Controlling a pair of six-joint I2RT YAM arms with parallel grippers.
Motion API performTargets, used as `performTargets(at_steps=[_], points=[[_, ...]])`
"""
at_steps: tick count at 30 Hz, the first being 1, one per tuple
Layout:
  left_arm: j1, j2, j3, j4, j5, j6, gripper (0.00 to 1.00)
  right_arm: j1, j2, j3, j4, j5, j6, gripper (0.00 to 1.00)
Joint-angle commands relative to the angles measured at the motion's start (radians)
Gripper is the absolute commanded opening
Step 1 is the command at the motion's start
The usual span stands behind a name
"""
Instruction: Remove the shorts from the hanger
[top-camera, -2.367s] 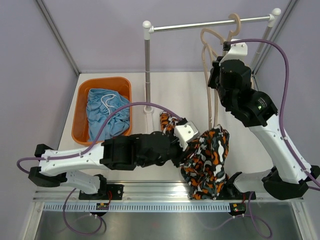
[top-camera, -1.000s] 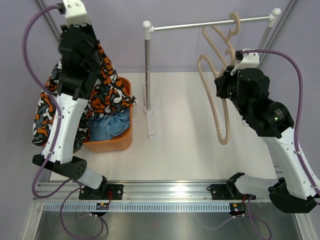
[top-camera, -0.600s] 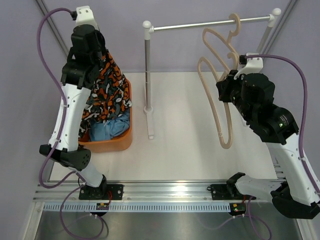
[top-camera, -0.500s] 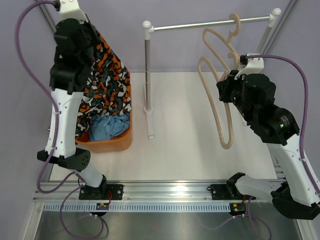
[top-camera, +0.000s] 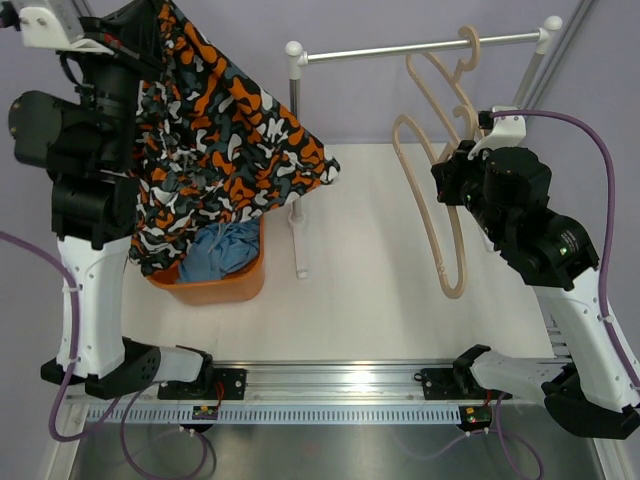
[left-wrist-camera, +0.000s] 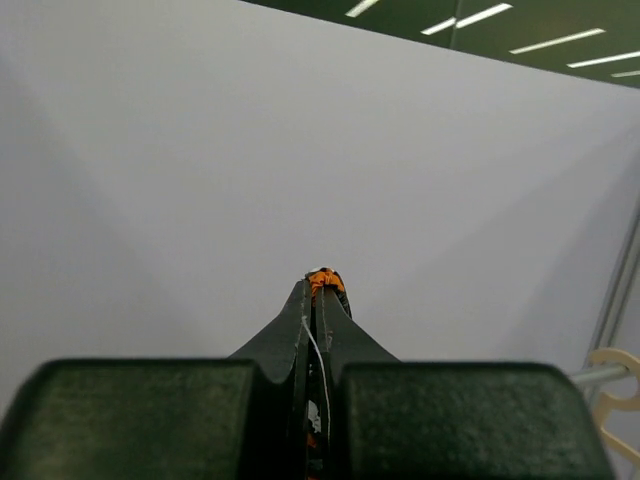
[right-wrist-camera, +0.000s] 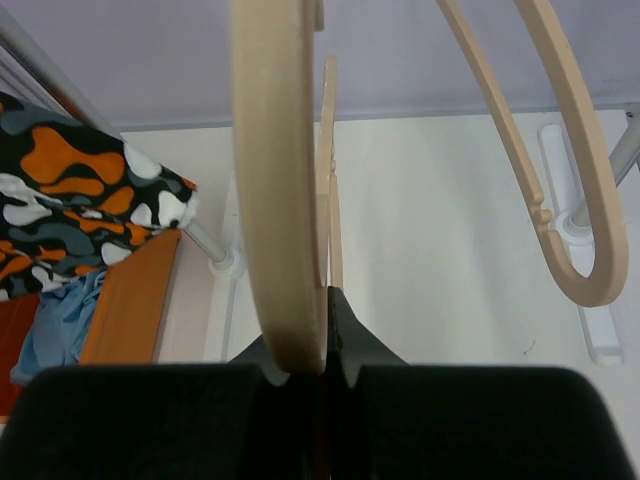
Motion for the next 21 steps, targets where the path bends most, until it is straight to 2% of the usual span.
performTargets(at_steps=[1,3,8,13,16,17,21], points=[[-0.002,0.062,-0.016,0.1,0.176,0.006,0.0,-0.003,-0.02,0.029,-0.001,-0.005,-0.007,0.0],[-0.002,0.088,0.024,0.096,0.254,-0.012,0.0,-0.003,-0.018,0.038,-0.007,-0.005,-0.007,0.0],[-0.002,0.134,0.056,0.112,0.322,-0.031,0.0,-0.003,-0.027,0.035,-0.007,0.004,-0.012,0.0],[-0.002,0.163,0.073,0.106,0.302,-0.022,0.0,-0.003,-0.029,0.038,-0.018,0.012,-0.017,0.0],[-0.002,0.159,0.053,0.071,0.157,0.0,0.0,-0.003,-0.033,0.031,-0.016,0.012,-0.017,0.0],[0.0,0.148,0.031,0.071,0.047,0.008,0.0,-0.003,-0.033,0.024,-0.016,0.013,-0.017,0.0],[0.012,0.058,-0.127,0.05,-0.222,0.014,0.0,-0.003,-0.032,0.017,-0.016,0.006,-0.013,0.0]])
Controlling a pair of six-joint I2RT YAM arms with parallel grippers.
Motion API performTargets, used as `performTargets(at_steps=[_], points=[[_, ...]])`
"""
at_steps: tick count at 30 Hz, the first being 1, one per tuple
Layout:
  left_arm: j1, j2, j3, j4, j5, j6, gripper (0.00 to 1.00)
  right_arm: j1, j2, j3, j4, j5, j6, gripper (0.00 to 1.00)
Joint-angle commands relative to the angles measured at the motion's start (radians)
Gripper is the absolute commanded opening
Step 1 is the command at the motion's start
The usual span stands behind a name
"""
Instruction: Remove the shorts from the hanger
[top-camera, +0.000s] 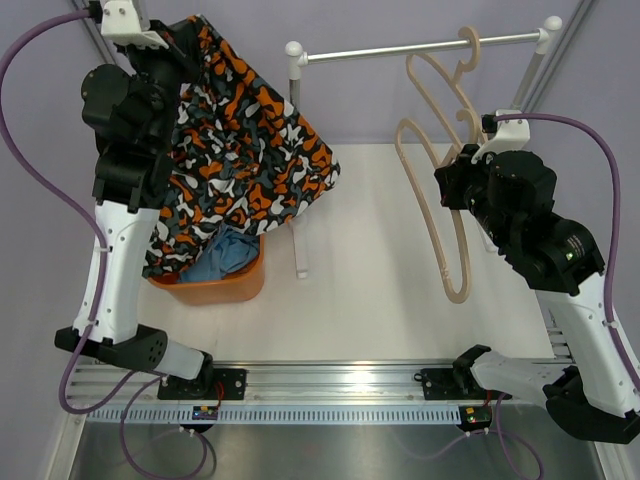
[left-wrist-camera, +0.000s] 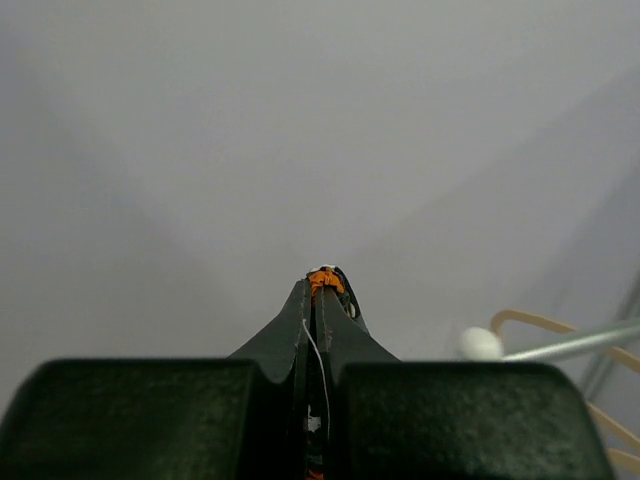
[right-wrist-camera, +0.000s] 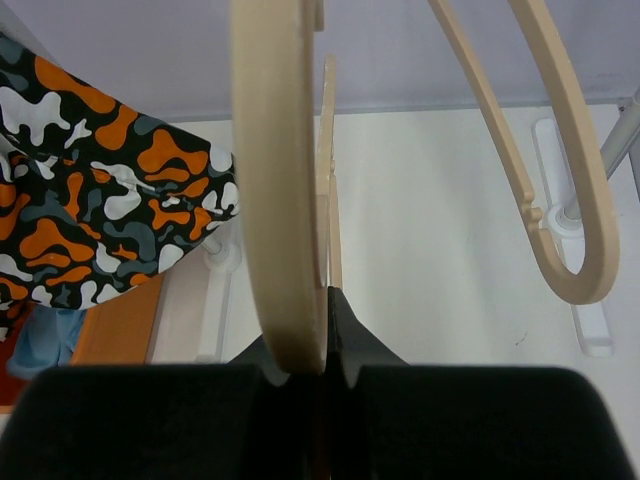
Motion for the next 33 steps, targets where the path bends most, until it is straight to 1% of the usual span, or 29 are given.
performTargets(at_steps=[1,2,4,5,8,9,10,13,14,15,16,17,18,19,20,21,22,23,24,26,28,30,31,32,33], points=[[0.016,-0.085,-0.081,0.002,-0.314,0.006,0.0,-0.003,-0.014,0.016,0.013,0.003,-0.01,0.0],[0.025,-0.1,-0.104,-0.012,-0.4,-0.003,0.0,-0.003,-0.013,0.014,0.013,0.0,-0.008,0.0],[0.034,-0.14,-0.182,-0.053,-0.482,-0.04,0.0,-0.003,-0.013,0.011,0.019,-0.006,-0.002,0.0],[0.04,-0.15,-0.206,-0.074,-0.557,-0.055,0.0,-0.003,-0.013,0.007,0.021,-0.014,0.001,0.0],[0.068,-0.179,-0.308,-0.153,-0.617,-0.138,0.0,-0.003,-0.008,-0.001,0.024,-0.034,0.015,0.0],[0.075,-0.182,-0.334,-0.171,-0.617,-0.193,0.0,-0.003,-0.008,-0.004,0.024,-0.04,0.022,0.0],[0.08,-0.193,-0.392,-0.208,-0.62,-0.221,0.0,-0.003,-0.01,-0.007,0.026,-0.045,0.025,0.0],[0.095,-0.217,-0.509,-0.228,-0.585,-0.336,0.0,-0.002,-0.013,-0.027,0.035,-0.063,0.036,0.0],[0.098,-0.232,-0.596,-0.231,-0.582,-0.365,0.0,-0.003,-0.013,-0.035,0.036,-0.068,0.039,0.0],[0.1,-0.24,-0.638,-0.24,-0.583,-0.429,0.0,-0.003,-0.011,-0.036,0.036,-0.069,0.042,0.0],[0.1,-0.246,-0.686,-0.234,-0.585,-0.454,0.0,-0.002,-0.011,-0.039,0.036,-0.074,0.044,0.0],[0.105,-0.261,-0.776,-0.231,-0.589,-0.518,0.0,-0.003,-0.008,-0.044,0.036,-0.083,0.045,0.0],[0.117,-0.268,-0.821,-0.231,-0.583,-0.56,0.0,-0.002,-0.01,-0.044,0.036,-0.087,0.045,0.0],[0.138,-0.274,-0.864,-0.228,-0.562,-0.599,0.0,-0.002,-0.01,-0.045,0.032,-0.089,0.045,0.0],[0.208,-0.283,-0.906,-0.22,-0.478,-0.683,0.0,-0.002,-0.01,-0.047,0.029,-0.088,0.044,0.0],[0.248,-0.297,-0.993,-0.21,-0.424,-0.725,0.0,-0.002,-0.01,-0.047,0.021,-0.086,0.042,0.0],[0.288,-0.303,-1.034,-0.175,-0.325,-0.757,0.0,-0.002,-0.011,-0.051,0.02,-0.08,0.041,0.0],[0.36,-0.306,-1.068,-0.161,-0.291,-0.797,0.0,-0.002,-0.016,-0.053,0.015,-0.077,0.041,0.0],[0.377,-0.306,-1.104,-0.148,-0.271,-0.798,0.0,-0.002,-0.019,-0.056,0.015,-0.074,0.036,0.0],[0.382,-0.292,-1.108,-0.144,-0.27,-0.769,0.0,-0.002,-0.022,-0.068,0.024,-0.069,0.036,0.0],[0.384,-0.262,-1.103,-0.176,-0.261,-0.773,0.0,-0.002,-0.019,-0.079,0.03,-0.069,0.039,0.0],[0.382,-0.239,-1.121,-0.185,-0.234,-0.799,0.06,-0.002,-0.008,-0.084,0.039,-0.084,0.047,0.0],[0.382,-0.234,-1.132,-0.184,-0.205,-0.813,0.11,-0.002,-0.004,-0.087,0.042,-0.097,0.05,0.0],[0.382,-0.231,-1.145,-0.181,-0.191,-0.836,0.14,-0.002,0.004,-0.088,0.044,-0.101,0.053,0.0],[0.382,-0.231,-1.157,-0.173,-0.185,-0.844,0.19,0.0,0.007,-0.088,0.047,-0.103,0.056,0.0]])
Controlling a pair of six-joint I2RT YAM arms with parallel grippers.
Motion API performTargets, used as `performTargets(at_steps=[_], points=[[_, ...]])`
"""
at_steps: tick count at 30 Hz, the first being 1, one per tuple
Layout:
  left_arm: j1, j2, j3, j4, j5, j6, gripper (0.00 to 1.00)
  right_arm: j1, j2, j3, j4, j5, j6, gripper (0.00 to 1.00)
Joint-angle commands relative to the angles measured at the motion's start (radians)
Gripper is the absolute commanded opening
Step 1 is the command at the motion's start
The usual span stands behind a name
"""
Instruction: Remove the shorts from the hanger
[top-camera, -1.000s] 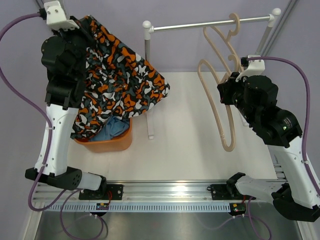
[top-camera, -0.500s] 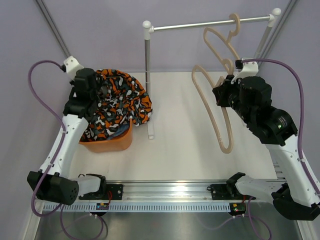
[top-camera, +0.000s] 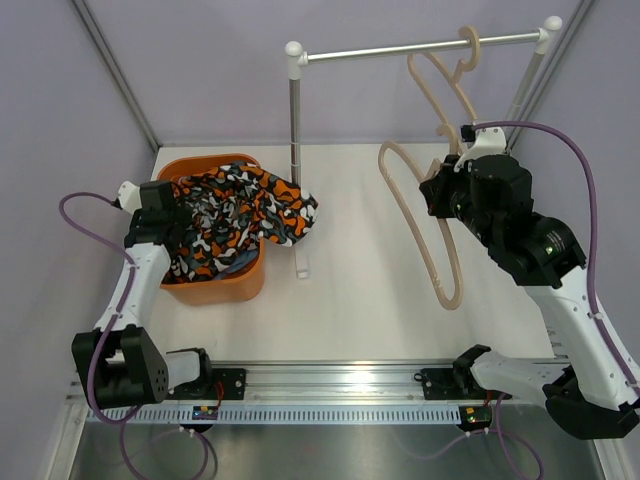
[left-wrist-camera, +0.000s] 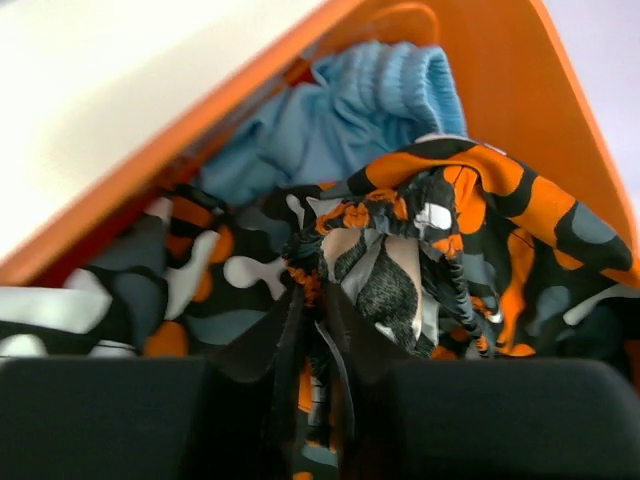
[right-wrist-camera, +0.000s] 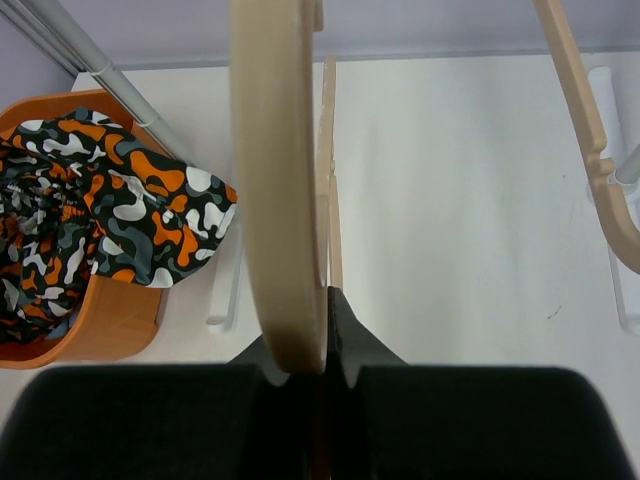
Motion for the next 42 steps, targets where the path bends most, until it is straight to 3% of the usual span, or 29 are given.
performTargets(at_steps=[1,2,3,6,8,10,18,23,32,38,42], points=[[-0.001,0.0,-0.051,0.064,0.075,-0.084,0.24,-0.002,0.011,-0.004,0.045,-0.026,0.015,0.0],[-0.001,-0.004,-0.061,0.063,0.067,-0.099,0.31,-0.002,0.011,-0.005,0.045,-0.026,0.016,0.0],[0.0,-0.015,-0.073,0.066,0.063,-0.103,0.45,-0.002,0.011,-0.005,0.045,-0.026,0.016,0.0],[-0.001,-0.057,-0.091,0.072,0.043,-0.093,0.6,-0.002,0.004,-0.013,0.045,-0.022,0.015,0.0],[-0.001,-0.086,-0.073,0.053,0.033,-0.084,0.83,-0.002,-0.001,-0.011,0.042,-0.02,0.013,0.0],[-0.001,-0.112,-0.062,0.05,0.033,-0.069,0.99,-0.003,-0.002,-0.01,0.042,-0.02,0.016,0.0],[-0.01,-0.273,0.008,0.023,0.018,0.031,0.99,-0.002,-0.002,-0.011,0.042,-0.022,0.019,0.0],[-0.047,-0.304,0.06,0.092,0.139,0.162,0.99,-0.002,0.001,-0.007,0.045,-0.023,0.021,0.0],[-0.251,-0.039,0.307,0.112,0.23,0.387,0.99,-0.002,0.008,0.001,0.047,-0.032,0.032,0.0],[-0.297,0.133,0.45,-0.022,0.172,0.378,0.99,-0.002,0.001,0.01,0.031,-0.016,0.021,0.0],[-0.3,0.14,0.407,-0.013,0.161,0.345,0.99,-0.002,-0.007,0.006,0.027,-0.006,0.016,0.0]])
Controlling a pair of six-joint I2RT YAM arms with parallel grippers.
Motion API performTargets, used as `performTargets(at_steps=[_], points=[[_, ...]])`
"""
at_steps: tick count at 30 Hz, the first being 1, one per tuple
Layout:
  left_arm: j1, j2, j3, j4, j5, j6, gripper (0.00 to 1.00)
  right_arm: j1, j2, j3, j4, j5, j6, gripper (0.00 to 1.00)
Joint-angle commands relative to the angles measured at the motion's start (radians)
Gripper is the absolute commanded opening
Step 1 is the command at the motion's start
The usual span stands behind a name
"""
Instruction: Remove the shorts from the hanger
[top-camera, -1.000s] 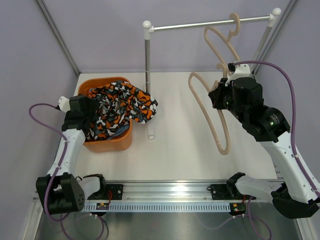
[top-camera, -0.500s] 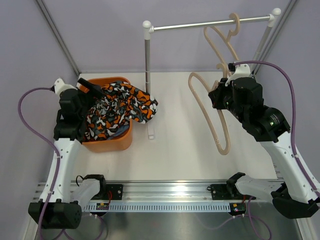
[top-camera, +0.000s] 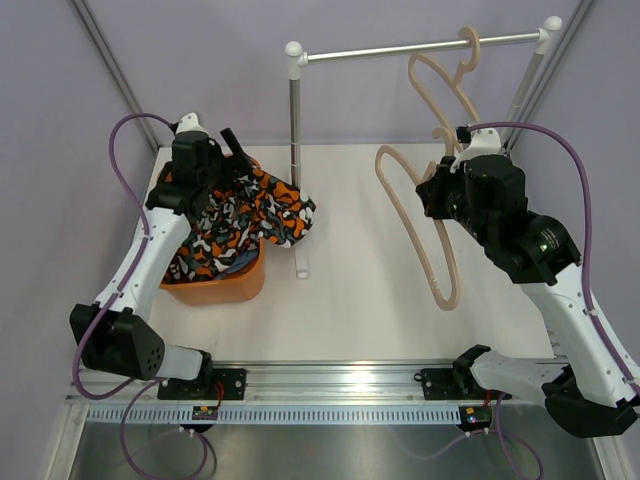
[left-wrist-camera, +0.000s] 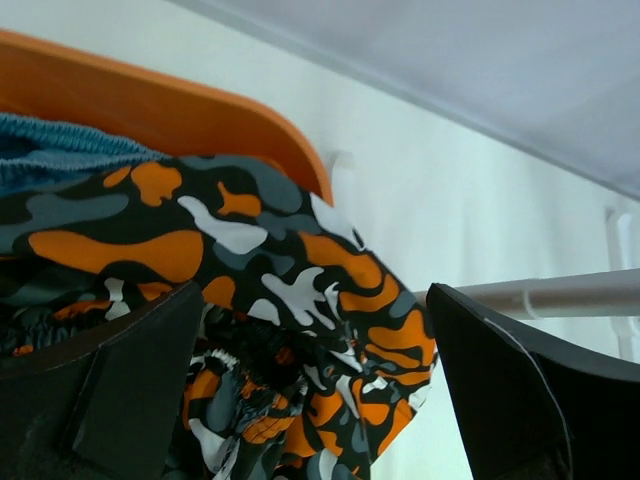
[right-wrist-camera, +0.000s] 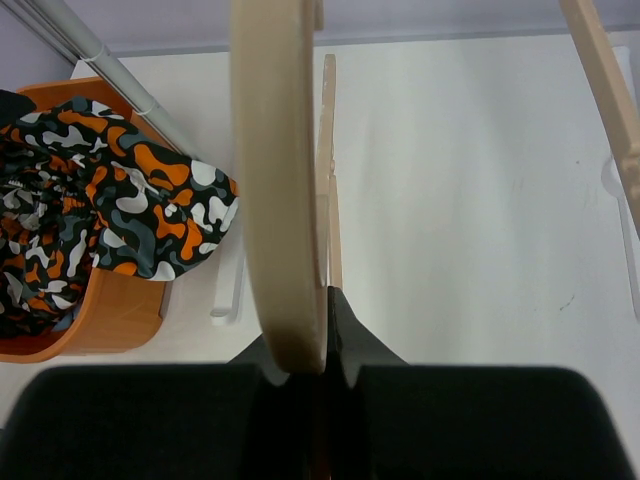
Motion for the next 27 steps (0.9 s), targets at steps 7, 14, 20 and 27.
performTargets(at_steps=[7,14,20,27], points=[[-0.004,0.061,0.007,-0.017,-0.003,-0.032,0.99,-0.002,-0.022,0.011,0.031,0.007,-0.005,0.0],[0.0,0.138,-0.048,-0.037,-0.079,-0.093,0.71,-0.002,-0.025,0.014,0.03,0.006,-0.005,0.0],[0.058,0.082,-0.135,-0.047,-0.174,-0.202,0.0,0.0,-0.032,0.006,0.025,0.012,-0.011,0.0],[0.098,-0.093,-0.214,-0.069,-0.374,-0.259,0.0,-0.002,-0.036,0.002,0.025,0.016,-0.014,0.0]])
